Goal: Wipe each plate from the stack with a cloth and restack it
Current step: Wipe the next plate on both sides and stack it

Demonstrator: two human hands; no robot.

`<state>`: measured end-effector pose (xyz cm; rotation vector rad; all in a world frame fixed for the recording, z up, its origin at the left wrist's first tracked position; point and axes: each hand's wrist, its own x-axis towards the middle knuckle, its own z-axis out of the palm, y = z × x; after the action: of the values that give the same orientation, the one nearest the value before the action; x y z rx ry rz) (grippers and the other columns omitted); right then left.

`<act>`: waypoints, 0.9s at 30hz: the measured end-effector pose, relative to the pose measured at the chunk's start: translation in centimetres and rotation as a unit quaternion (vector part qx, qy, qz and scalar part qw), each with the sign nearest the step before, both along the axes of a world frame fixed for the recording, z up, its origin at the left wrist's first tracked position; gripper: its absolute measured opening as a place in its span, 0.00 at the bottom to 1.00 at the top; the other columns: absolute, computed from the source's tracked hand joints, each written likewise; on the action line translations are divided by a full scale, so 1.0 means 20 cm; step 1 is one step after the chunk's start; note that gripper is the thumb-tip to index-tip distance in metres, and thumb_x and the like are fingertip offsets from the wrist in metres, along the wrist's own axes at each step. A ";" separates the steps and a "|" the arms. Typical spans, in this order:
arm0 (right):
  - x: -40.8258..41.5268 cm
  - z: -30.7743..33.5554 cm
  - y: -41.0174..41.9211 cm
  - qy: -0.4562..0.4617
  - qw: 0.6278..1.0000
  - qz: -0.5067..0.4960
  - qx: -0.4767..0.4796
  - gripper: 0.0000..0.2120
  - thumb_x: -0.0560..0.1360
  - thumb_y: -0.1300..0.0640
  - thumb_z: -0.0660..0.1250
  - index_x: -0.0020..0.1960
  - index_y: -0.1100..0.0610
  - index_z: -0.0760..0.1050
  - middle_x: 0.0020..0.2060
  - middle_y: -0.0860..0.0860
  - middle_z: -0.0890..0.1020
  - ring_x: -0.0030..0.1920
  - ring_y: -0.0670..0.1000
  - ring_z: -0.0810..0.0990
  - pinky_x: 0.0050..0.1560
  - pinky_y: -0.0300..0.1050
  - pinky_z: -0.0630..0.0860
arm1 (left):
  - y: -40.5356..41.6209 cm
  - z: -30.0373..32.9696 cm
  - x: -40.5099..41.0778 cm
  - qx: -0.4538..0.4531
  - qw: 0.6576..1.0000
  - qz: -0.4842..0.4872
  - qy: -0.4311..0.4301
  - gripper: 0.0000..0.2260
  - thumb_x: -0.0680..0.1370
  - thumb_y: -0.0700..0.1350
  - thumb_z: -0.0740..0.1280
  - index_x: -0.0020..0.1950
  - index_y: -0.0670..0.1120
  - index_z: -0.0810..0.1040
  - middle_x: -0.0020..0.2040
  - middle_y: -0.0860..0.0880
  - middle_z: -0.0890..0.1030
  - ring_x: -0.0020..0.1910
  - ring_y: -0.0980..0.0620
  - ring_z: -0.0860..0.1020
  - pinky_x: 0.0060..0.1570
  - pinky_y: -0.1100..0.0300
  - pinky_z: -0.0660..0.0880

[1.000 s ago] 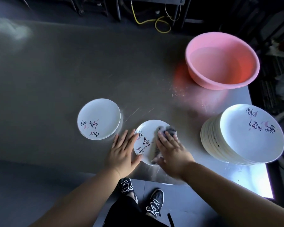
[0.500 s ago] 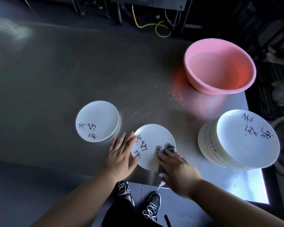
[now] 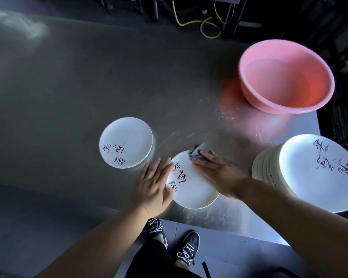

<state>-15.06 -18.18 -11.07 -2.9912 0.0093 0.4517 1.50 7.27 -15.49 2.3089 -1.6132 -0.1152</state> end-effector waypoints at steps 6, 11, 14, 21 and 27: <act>0.10 0.05 0.06 -0.001 0.997 -0.040 0.068 0.35 0.81 0.63 0.57 0.86 0.47 0.52 0.84 0.42 0.50 0.85 0.50 0.46 0.82 0.49 0.52 | 0.00 0.01 0.00 0.000 1.000 -0.003 -0.006 0.35 0.75 0.50 0.65 0.82 0.45 0.64 0.83 0.49 0.64 0.82 0.41 0.61 0.78 0.36 0.59; -0.04 0.06 0.15 -0.010 0.988 -0.147 0.048 0.32 0.83 0.56 0.57 0.85 0.47 0.53 0.84 0.41 0.51 0.84 0.47 0.44 0.81 0.49 0.55 | 0.00 0.01 0.01 0.011 1.000 -0.001 -0.012 0.36 0.77 0.57 0.66 0.83 0.45 0.63 0.84 0.49 0.61 0.83 0.42 0.59 0.79 0.36 0.58; -0.28 0.03 0.34 -0.033 0.974 -0.220 0.044 0.31 0.80 0.47 0.59 0.82 0.54 0.65 0.82 0.47 0.63 0.83 0.53 0.58 0.79 0.55 0.64 | 0.00 0.00 0.00 0.013 1.000 -0.003 -0.022 0.37 0.77 0.59 0.66 0.83 0.46 0.63 0.85 0.50 0.59 0.84 0.43 0.57 0.79 0.36 0.58; -0.09 0.08 0.20 0.026 0.959 -0.271 0.076 0.32 0.85 0.46 0.52 0.86 0.46 0.45 0.84 0.37 0.41 0.84 0.47 0.36 0.79 0.54 0.60 | -0.01 0.00 0.00 0.012 1.000 0.008 -0.028 0.35 0.78 0.64 0.65 0.81 0.48 0.67 0.85 0.50 0.59 0.83 0.43 0.58 0.79 0.36 0.59; -0.24 0.10 0.53 0.019 0.952 -0.299 0.062 0.36 0.81 0.42 0.53 0.82 0.61 0.63 0.82 0.55 0.62 0.84 0.60 0.56 0.78 0.59 0.66 | 0.00 -0.02 0.00 0.038 0.999 0.019 -0.011 0.37 0.77 0.69 0.63 0.82 0.52 0.65 0.86 0.53 0.55 0.84 0.45 0.54 0.80 0.39 0.56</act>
<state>-19.92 -7.53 -9.00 -2.6630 0.8277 0.4099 1.54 7.24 -15.98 2.4039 -1.6015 -0.1440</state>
